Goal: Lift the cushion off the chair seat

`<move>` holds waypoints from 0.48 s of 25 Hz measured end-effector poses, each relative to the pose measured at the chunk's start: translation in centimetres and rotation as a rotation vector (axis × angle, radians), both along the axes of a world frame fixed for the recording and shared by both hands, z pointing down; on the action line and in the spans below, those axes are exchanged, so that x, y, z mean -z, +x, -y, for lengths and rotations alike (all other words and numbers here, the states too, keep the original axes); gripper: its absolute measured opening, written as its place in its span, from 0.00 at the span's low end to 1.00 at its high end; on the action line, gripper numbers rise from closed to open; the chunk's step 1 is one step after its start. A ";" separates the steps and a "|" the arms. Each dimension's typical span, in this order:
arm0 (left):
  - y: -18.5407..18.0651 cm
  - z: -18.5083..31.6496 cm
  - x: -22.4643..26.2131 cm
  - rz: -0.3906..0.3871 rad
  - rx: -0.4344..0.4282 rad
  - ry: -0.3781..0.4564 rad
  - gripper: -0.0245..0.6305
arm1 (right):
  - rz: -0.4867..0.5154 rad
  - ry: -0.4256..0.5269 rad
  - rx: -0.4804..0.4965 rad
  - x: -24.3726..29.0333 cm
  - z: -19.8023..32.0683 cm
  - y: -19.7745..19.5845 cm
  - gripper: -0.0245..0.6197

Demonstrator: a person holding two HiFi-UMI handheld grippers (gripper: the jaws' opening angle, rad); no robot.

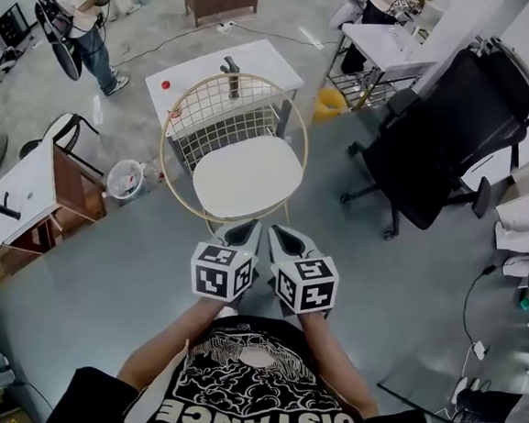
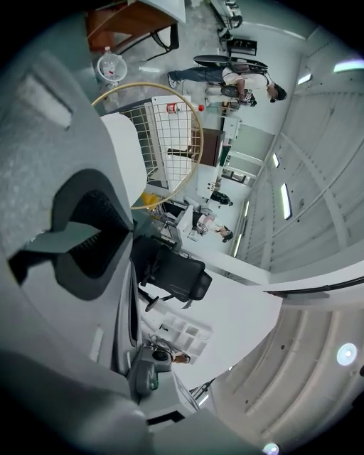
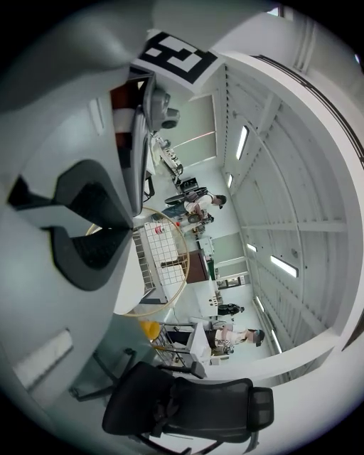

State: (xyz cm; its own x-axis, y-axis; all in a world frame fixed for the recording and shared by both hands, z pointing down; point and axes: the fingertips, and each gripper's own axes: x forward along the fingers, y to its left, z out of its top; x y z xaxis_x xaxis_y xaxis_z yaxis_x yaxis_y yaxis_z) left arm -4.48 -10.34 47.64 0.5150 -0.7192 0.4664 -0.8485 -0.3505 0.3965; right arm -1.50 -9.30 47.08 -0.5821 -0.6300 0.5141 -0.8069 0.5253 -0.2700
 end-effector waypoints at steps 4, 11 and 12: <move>1.1 2.2 -0.3 0.005 0.059 -0.019 0.03 | 0.002 -0.012 0.063 -0.2 2.6 1.1 0.04; 4.0 6.3 -0.9 0.023 0.172 -0.061 0.03 | 0.015 -0.045 0.180 -0.4 7.3 4.1 0.04; 3.9 6.6 -1.1 0.024 0.188 -0.066 0.03 | 0.016 -0.046 0.198 -0.6 7.8 4.0 0.04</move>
State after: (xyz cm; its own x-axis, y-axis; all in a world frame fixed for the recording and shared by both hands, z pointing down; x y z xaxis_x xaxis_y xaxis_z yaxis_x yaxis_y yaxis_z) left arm -0.53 -16.96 48.77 0.3628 -0.7690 0.5264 -0.9062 -0.1593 0.3918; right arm 2.53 -17.07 47.69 -0.7005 -0.4787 0.5293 -0.6847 0.6598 -0.3096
